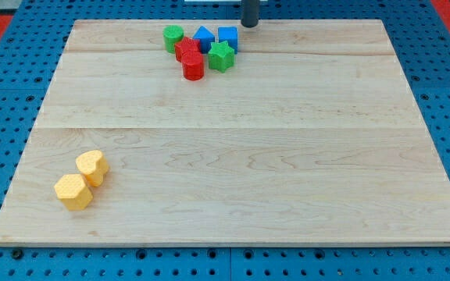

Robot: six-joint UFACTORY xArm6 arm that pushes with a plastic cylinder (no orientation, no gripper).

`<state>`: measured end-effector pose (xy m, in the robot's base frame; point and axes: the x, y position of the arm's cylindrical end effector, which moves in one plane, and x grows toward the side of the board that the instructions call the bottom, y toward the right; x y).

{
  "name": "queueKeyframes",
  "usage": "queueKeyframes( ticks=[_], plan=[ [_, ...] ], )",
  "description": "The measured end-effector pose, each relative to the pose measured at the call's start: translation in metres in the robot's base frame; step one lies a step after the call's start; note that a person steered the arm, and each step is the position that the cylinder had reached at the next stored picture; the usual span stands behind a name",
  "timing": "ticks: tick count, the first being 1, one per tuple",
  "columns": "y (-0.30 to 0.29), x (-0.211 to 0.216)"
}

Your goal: Push the green star in between the red blocks

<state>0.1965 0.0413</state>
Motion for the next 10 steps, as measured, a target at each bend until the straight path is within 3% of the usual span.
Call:
queueKeyframes(
  ticks=[3,5,7,8,10],
  plan=[
    [-0.017,0.07],
    [0.006,0.089],
    [-0.009,0.088],
    [-0.05,0.088],
    [-0.046,0.082]
  ],
)
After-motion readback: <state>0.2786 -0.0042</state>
